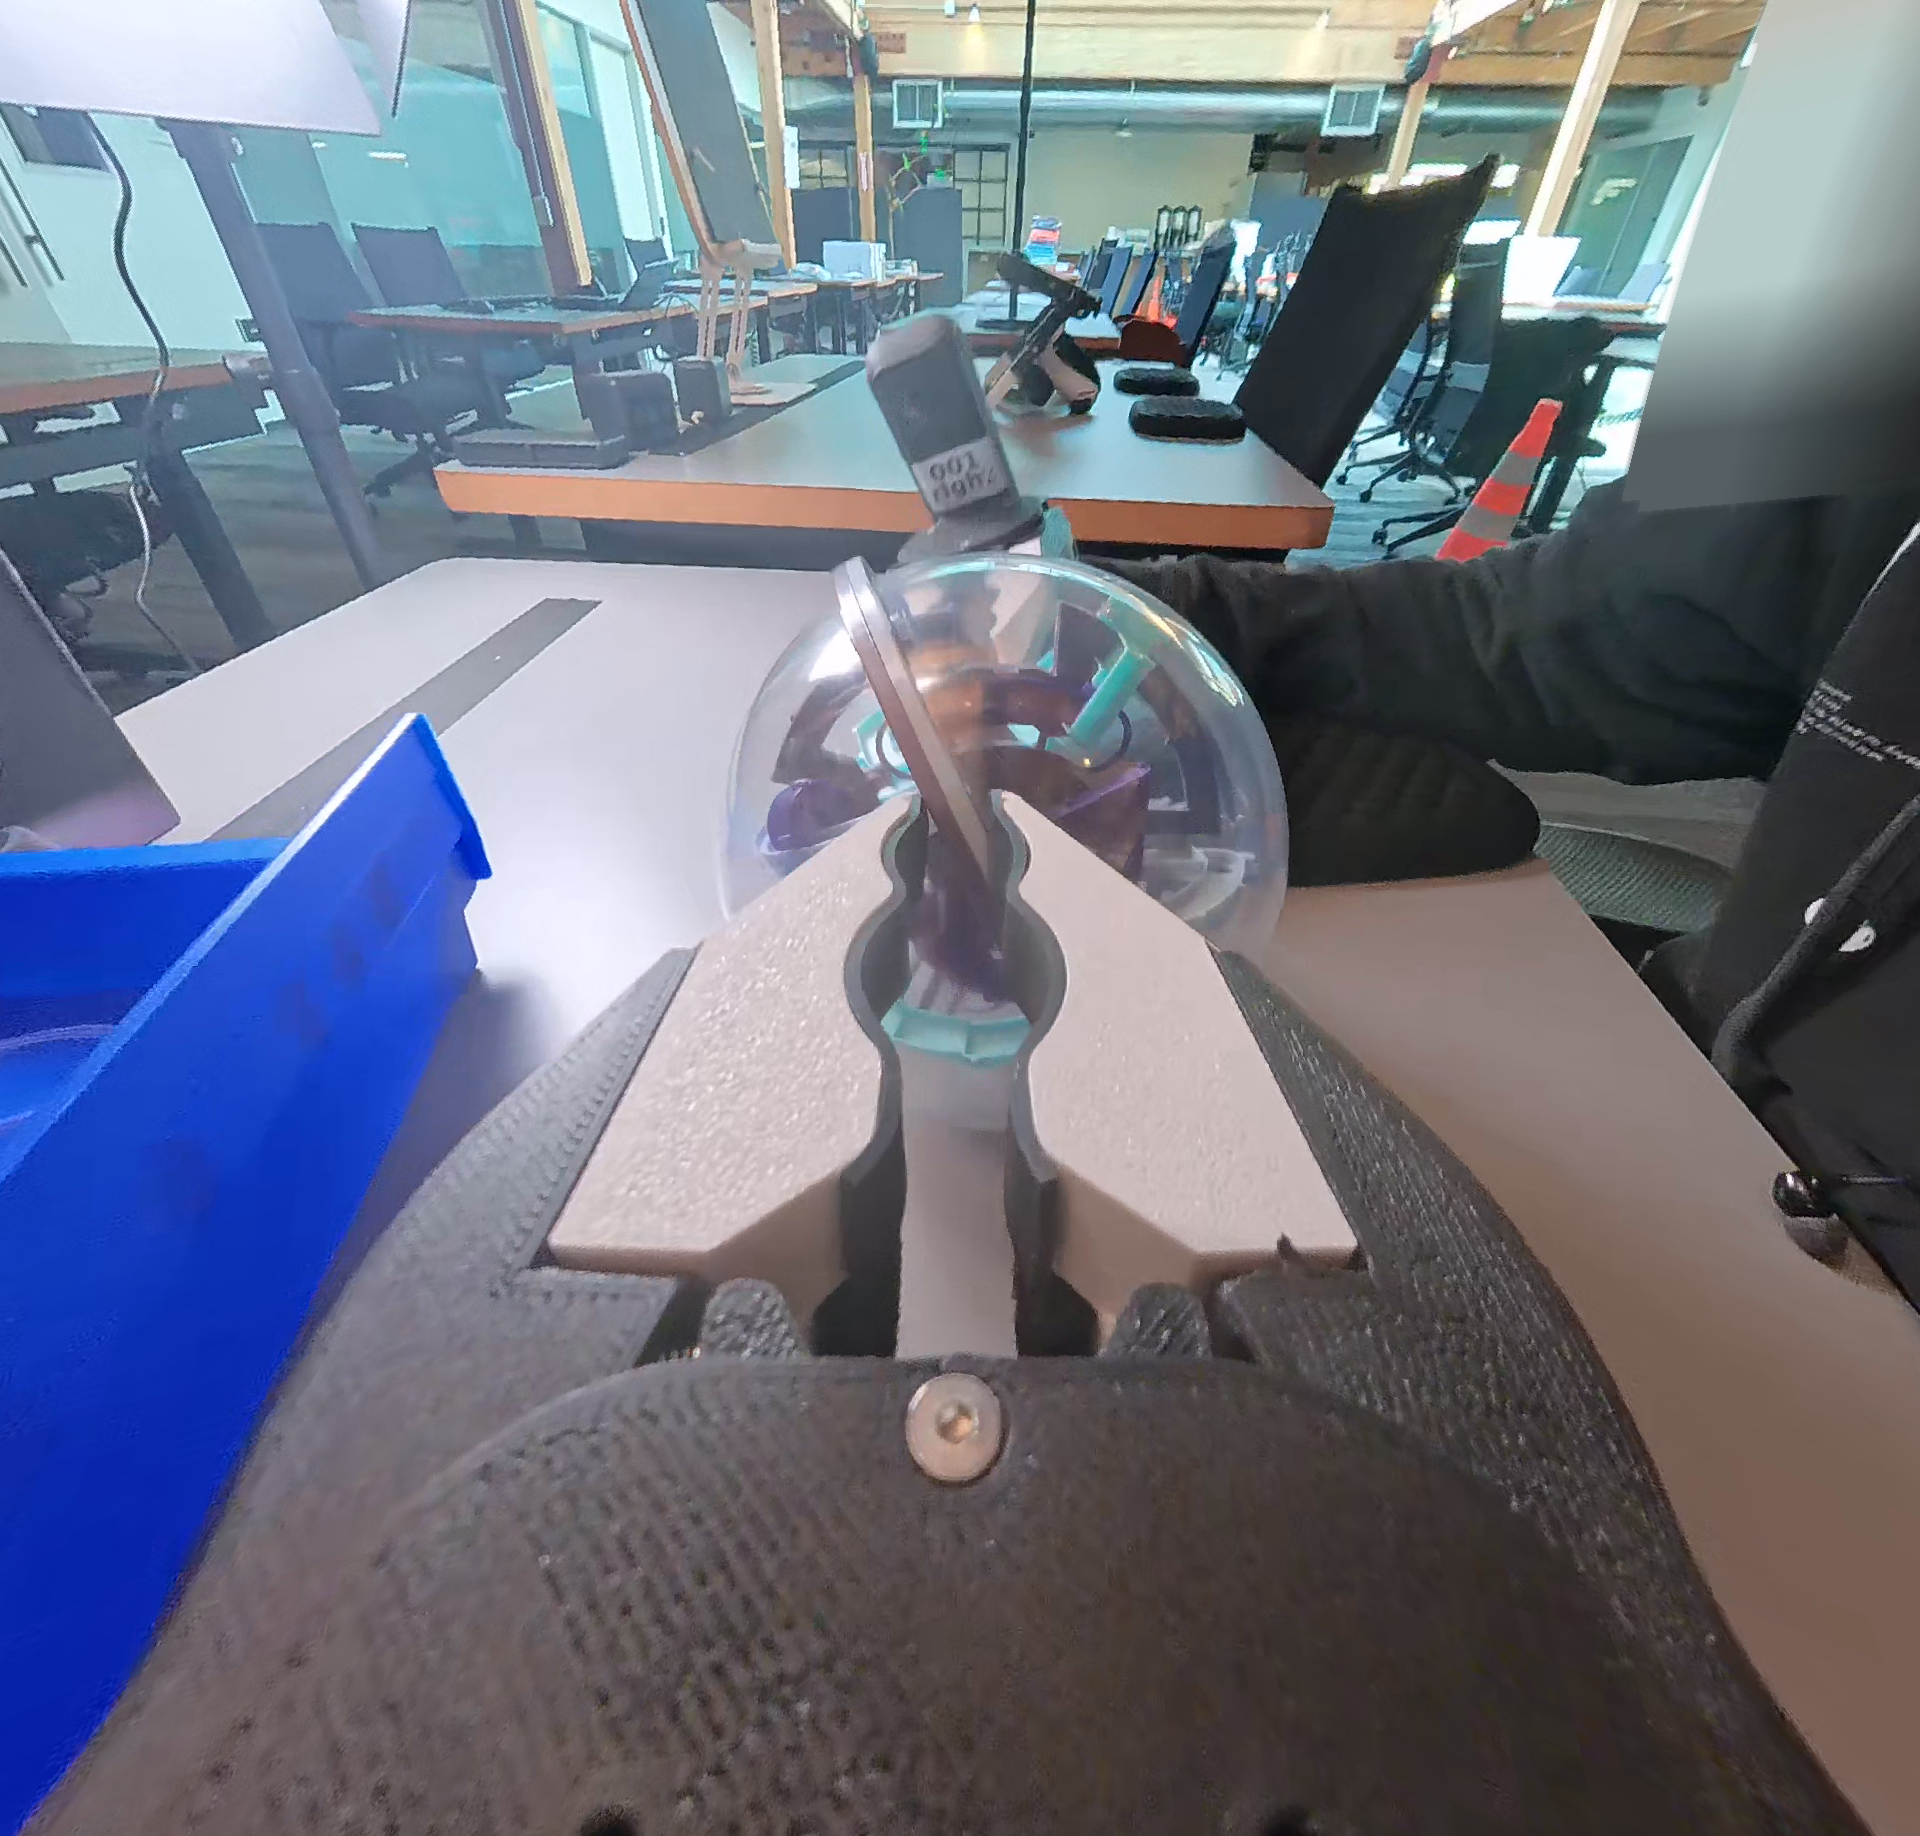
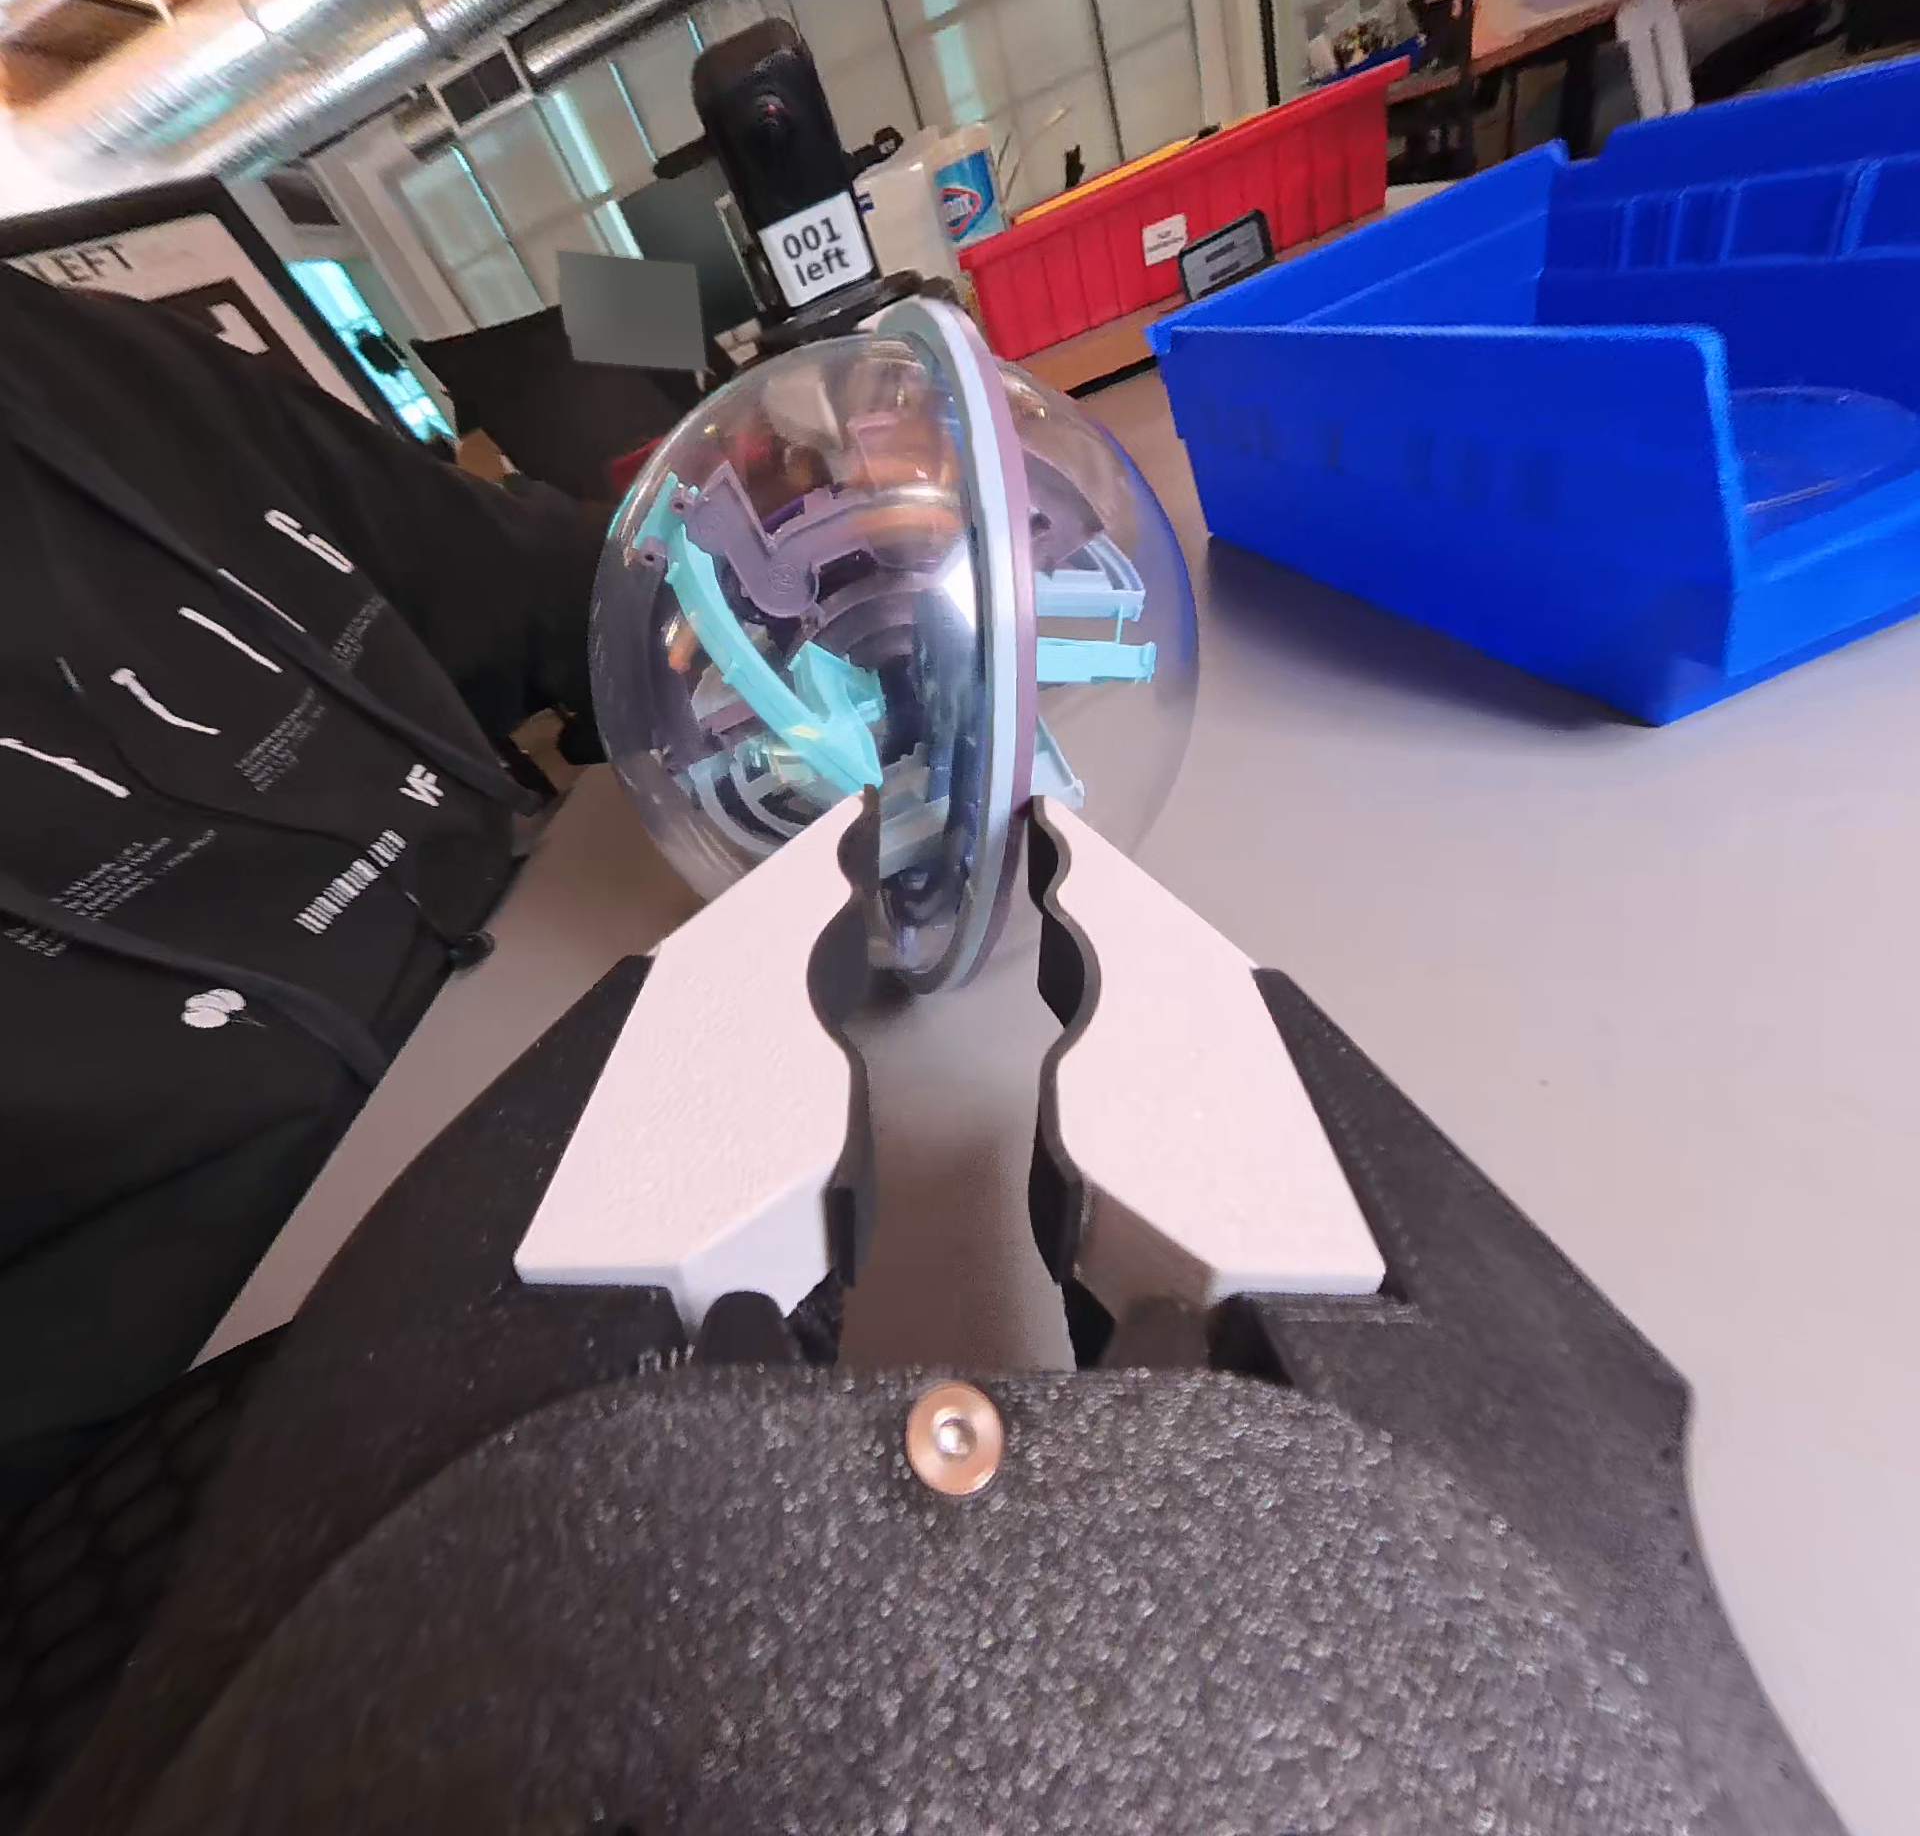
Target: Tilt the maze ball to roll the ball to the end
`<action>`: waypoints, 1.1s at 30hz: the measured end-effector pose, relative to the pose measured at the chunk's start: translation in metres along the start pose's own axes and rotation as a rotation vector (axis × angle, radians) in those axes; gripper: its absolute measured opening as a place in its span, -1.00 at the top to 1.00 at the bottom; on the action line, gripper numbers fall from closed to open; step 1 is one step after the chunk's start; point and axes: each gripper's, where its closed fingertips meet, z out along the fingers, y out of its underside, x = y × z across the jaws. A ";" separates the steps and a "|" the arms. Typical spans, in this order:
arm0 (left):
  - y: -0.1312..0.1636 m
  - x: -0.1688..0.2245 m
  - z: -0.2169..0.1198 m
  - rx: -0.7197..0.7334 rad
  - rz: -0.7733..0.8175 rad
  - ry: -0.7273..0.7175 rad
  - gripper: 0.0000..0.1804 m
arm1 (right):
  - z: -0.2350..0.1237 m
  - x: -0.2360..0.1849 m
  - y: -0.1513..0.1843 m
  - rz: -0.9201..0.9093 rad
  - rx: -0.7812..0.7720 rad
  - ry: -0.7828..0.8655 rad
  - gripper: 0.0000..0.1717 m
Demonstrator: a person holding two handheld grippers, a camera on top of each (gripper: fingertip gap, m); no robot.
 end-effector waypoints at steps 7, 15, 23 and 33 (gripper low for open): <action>-0.001 -0.015 -0.001 0.030 -0.076 -0.019 0.93 | 0.006 -0.010 0.007 0.037 -0.030 -0.071 0.93; -0.002 -0.034 0.005 0.037 -0.141 -0.069 0.93 | 0.006 -0.006 0.008 0.071 -0.032 -0.050 0.82; -0.005 -0.048 0.008 0.061 -0.181 -0.084 0.94 | 0.014 -0.004 0.016 0.183 -0.085 -0.054 0.94; -0.014 -0.022 0.004 0.003 0.097 -0.172 -0.26 | 0.014 0.006 0.015 0.448 -0.048 -0.066 0.94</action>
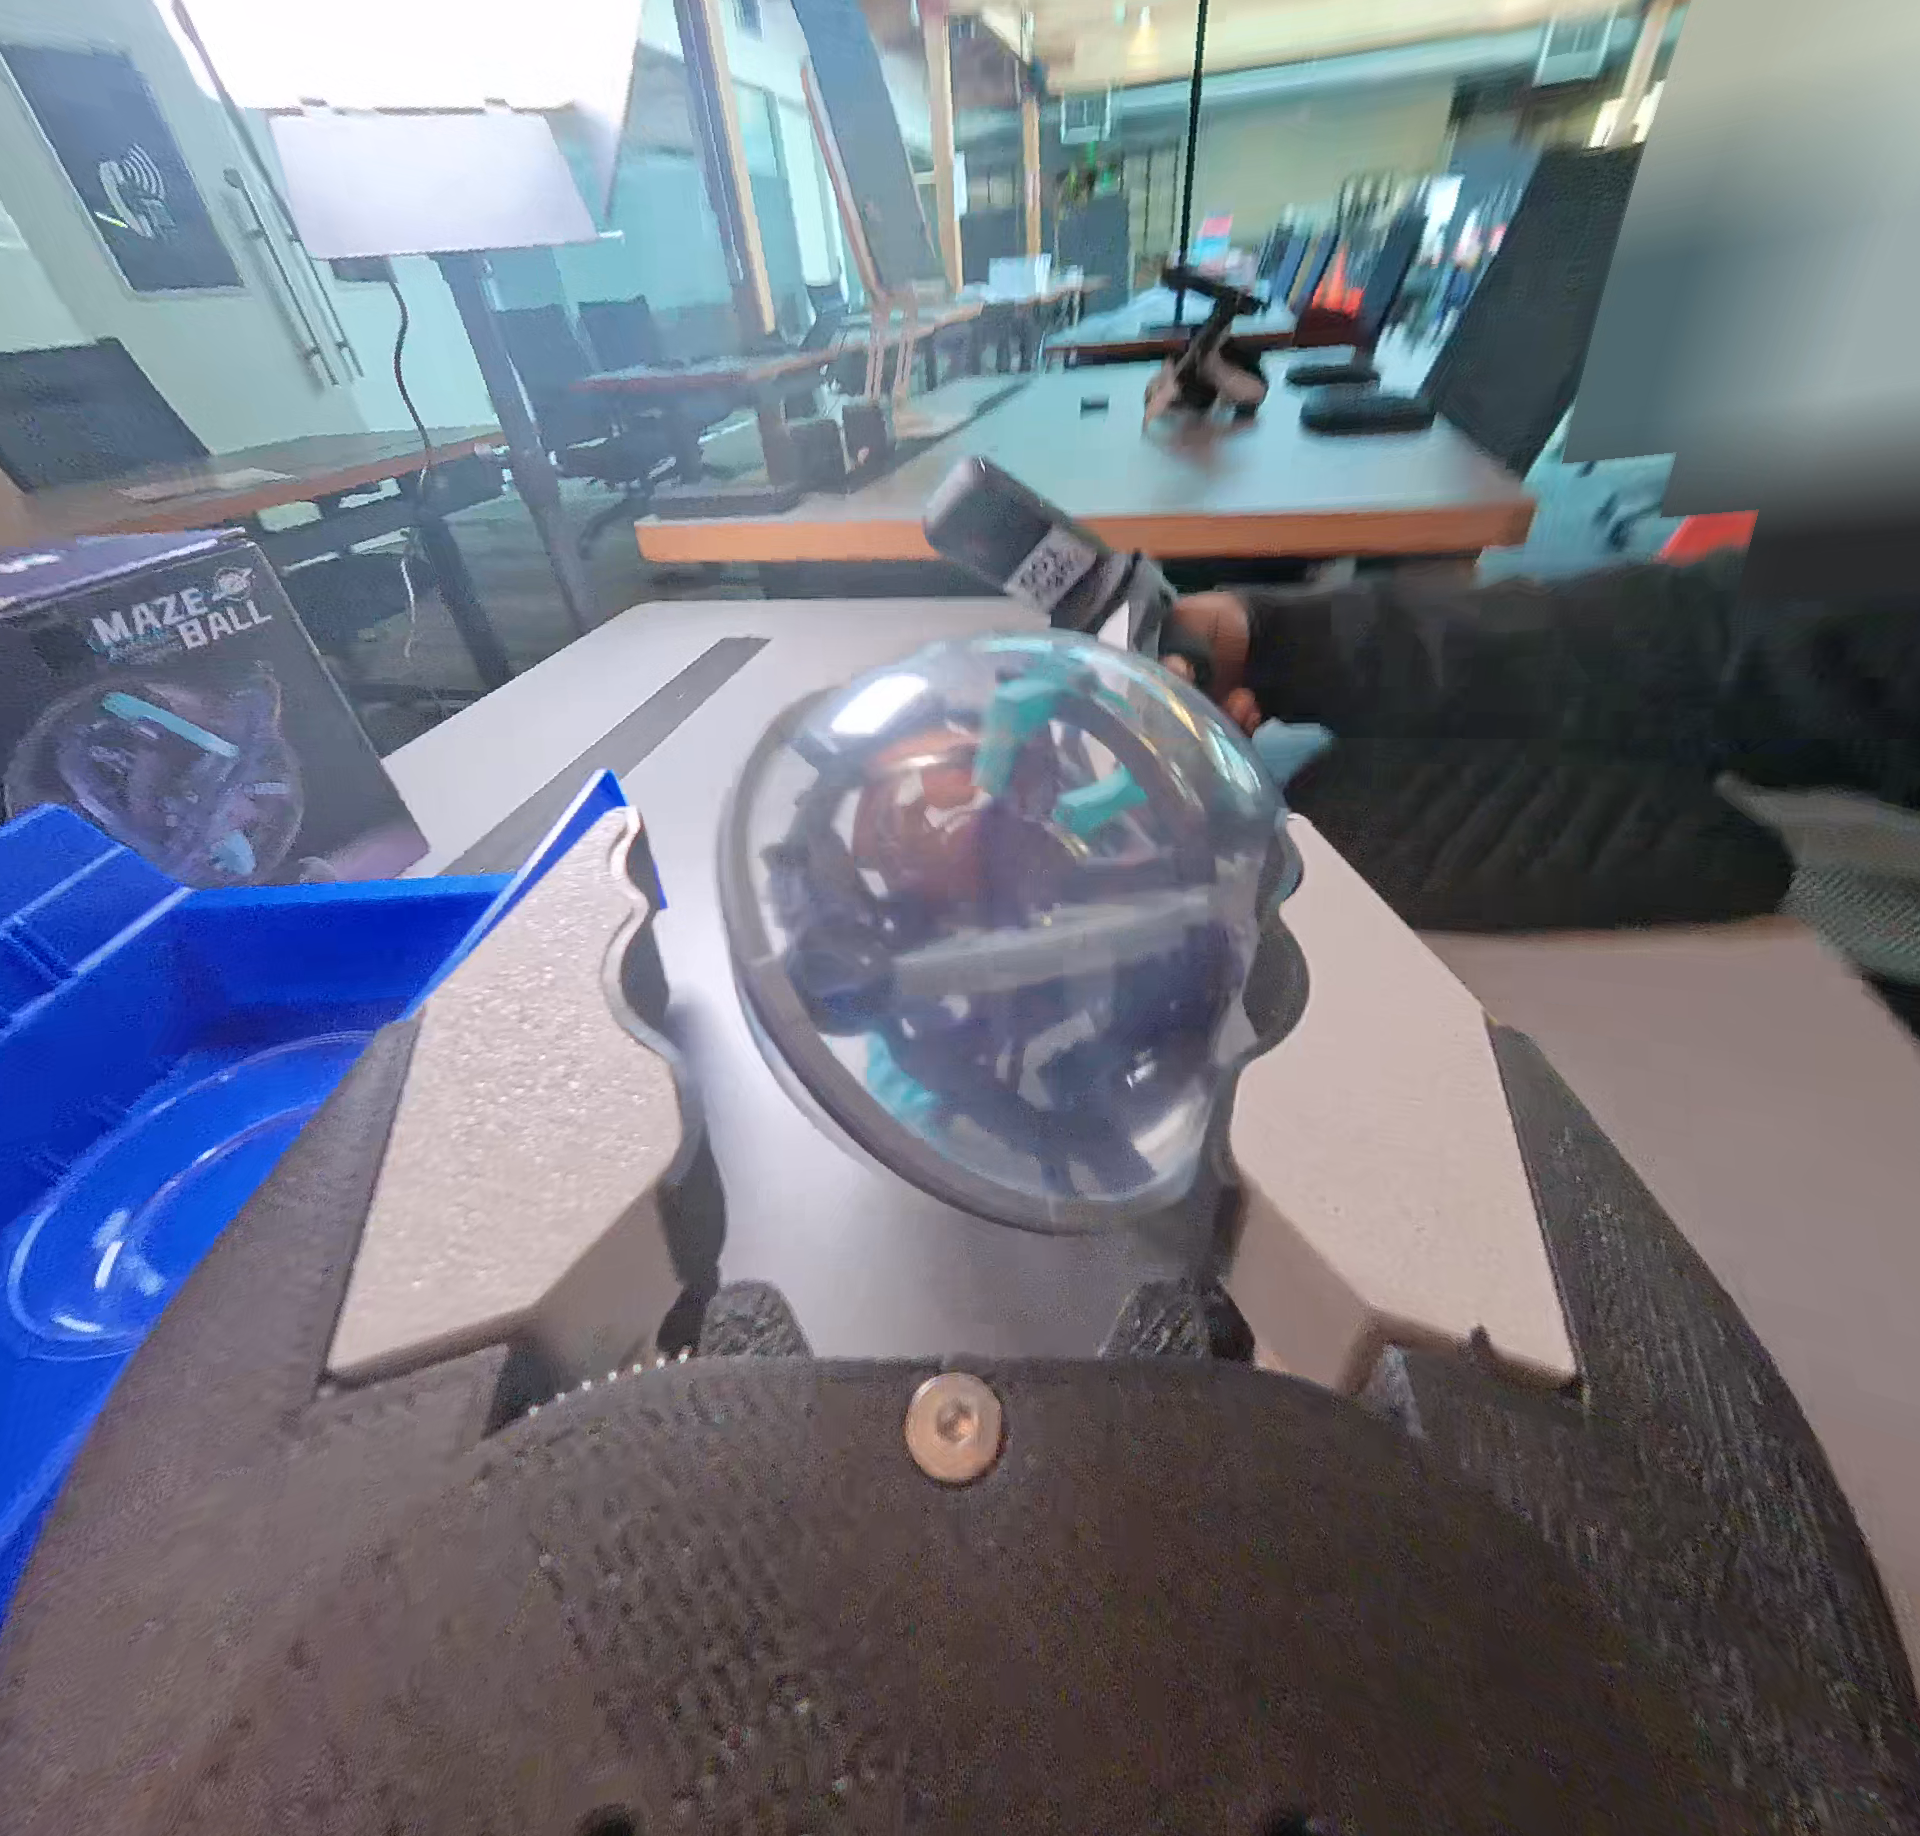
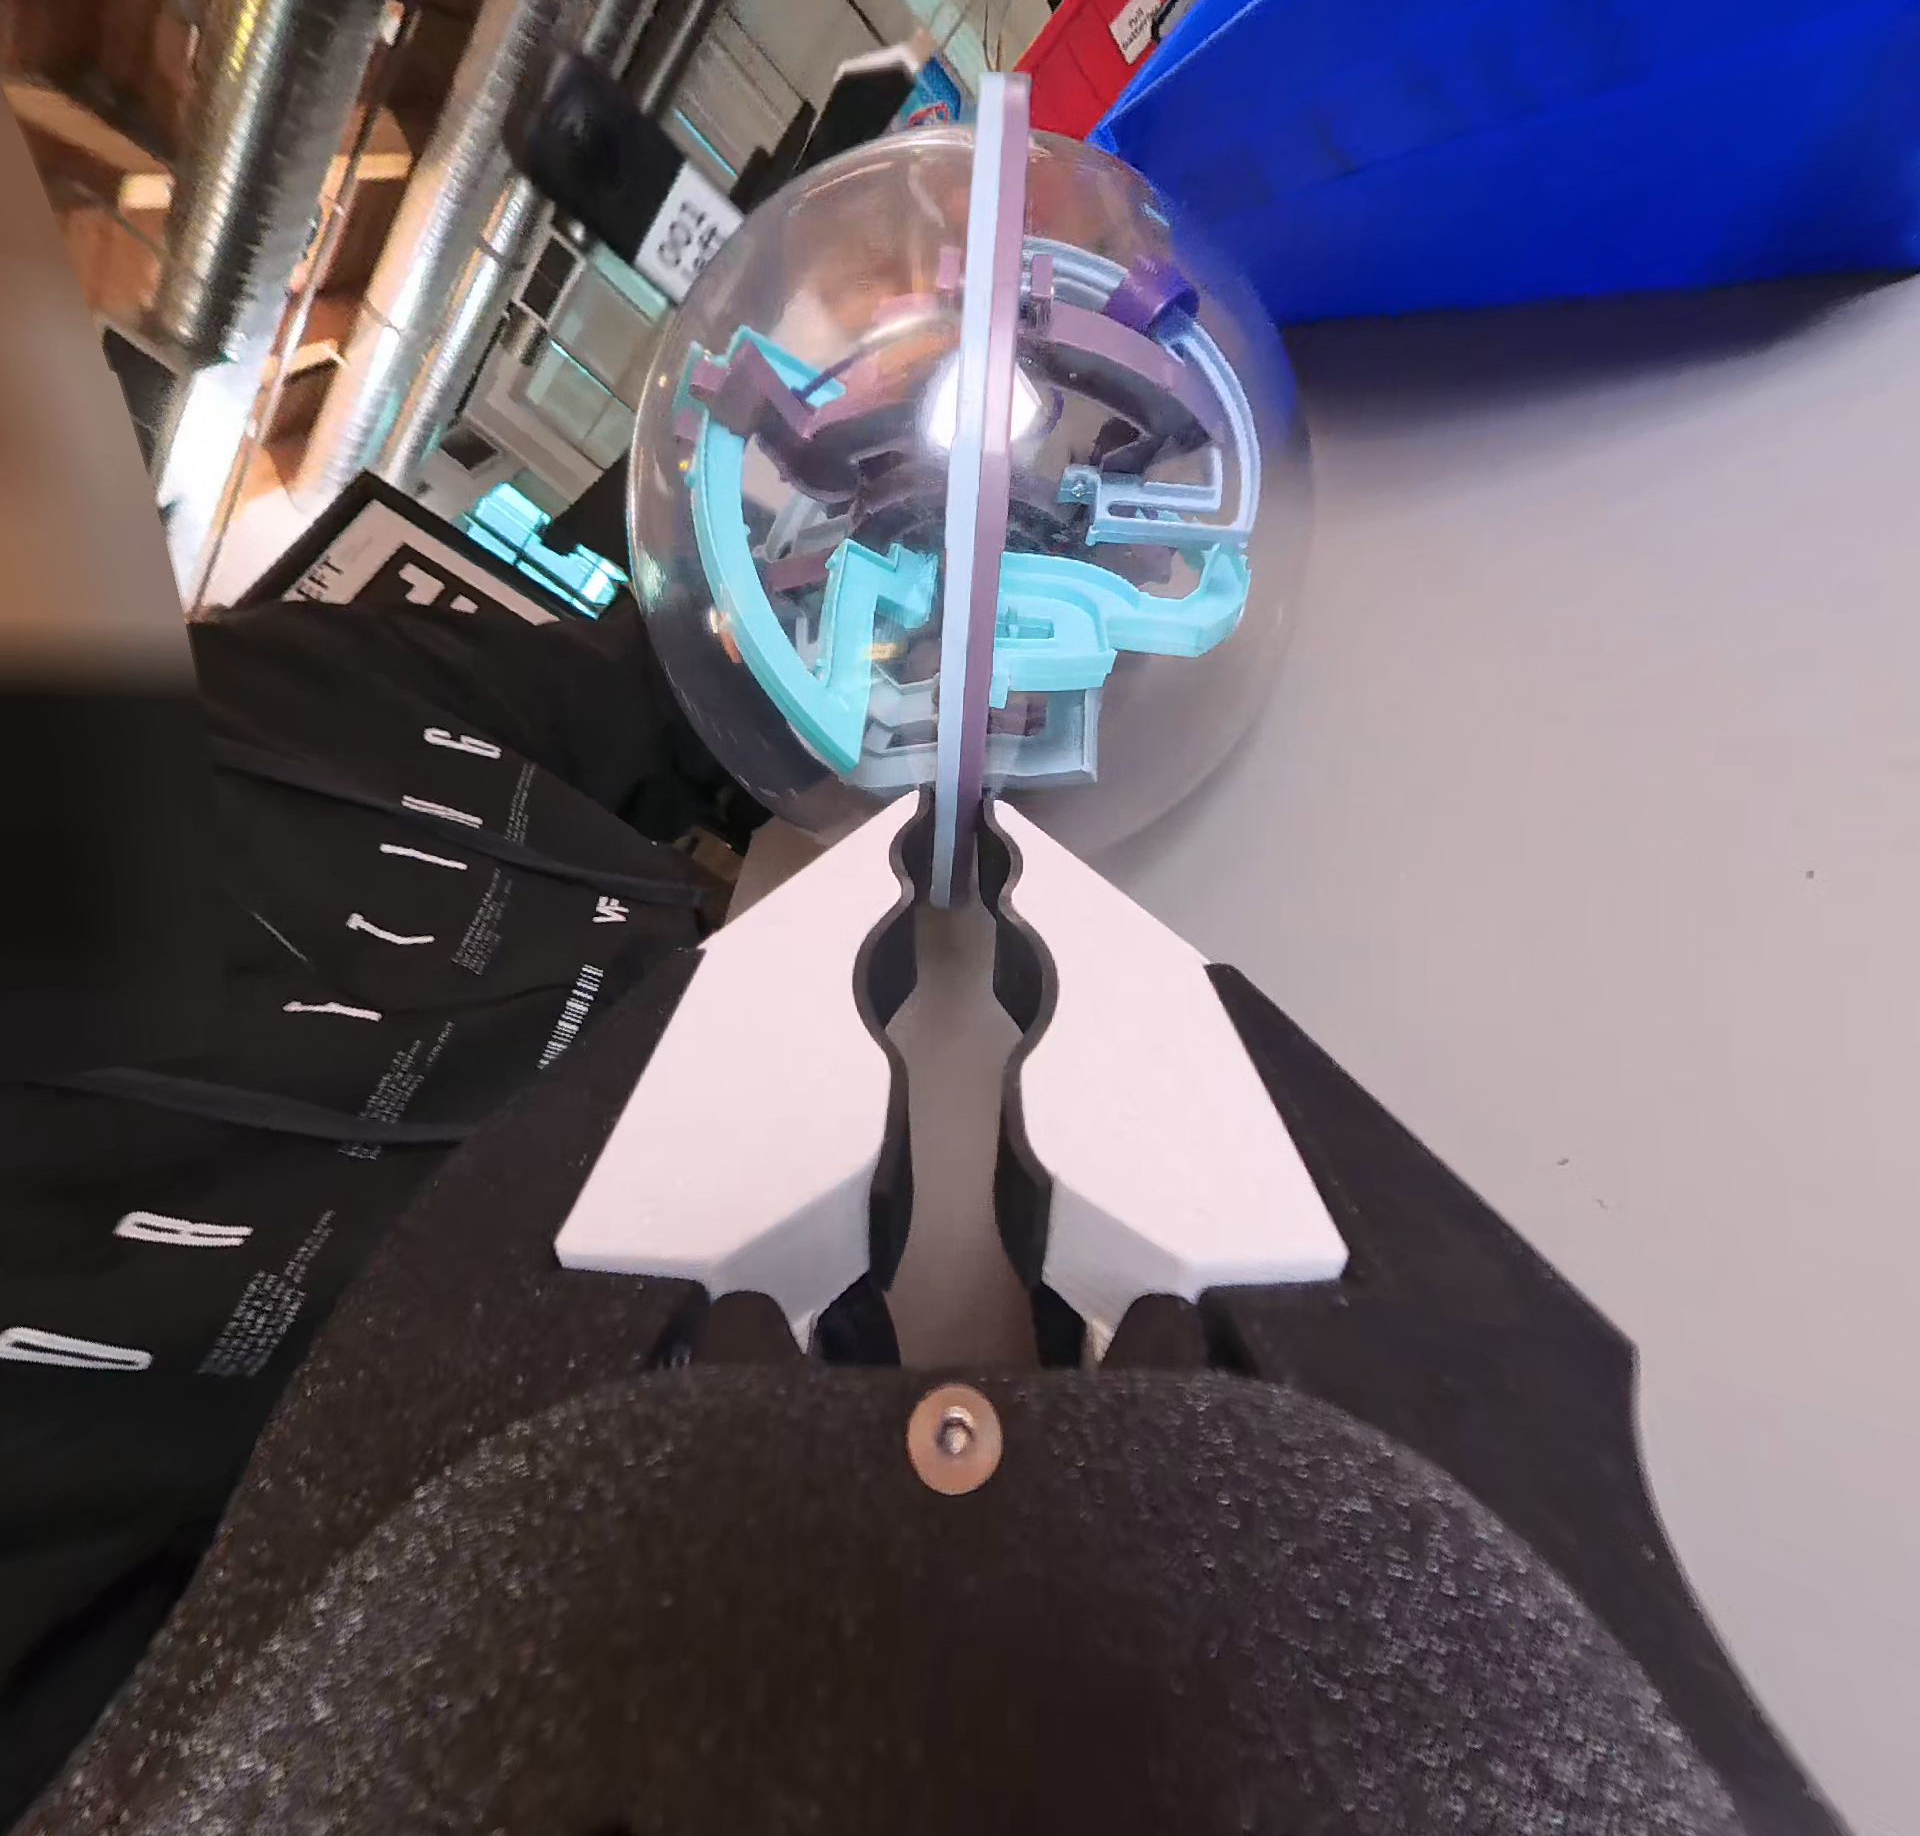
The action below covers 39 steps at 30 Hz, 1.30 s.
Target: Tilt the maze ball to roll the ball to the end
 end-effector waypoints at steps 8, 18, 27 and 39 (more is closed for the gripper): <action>0.045 0.007 0.032 -0.172 0.096 -0.052 -0.52 | 0.006 0.002 0.000 0.134 0.024 -0.010 0.94; 0.031 0.013 0.021 -0.207 -0.240 0.119 -0.51 | 0.038 -0.017 0.044 -0.071 -0.240 0.004 0.86; 0.034 0.001 0.020 -0.217 -0.343 0.213 -0.50 | 0.021 0.000 0.011 -0.600 -0.145 0.291 0.03; 0.039 -0.007 0.013 -0.080 -0.497 0.377 -0.50 | 0.035 -0.006 -0.006 -0.802 -0.055 0.397 -0.03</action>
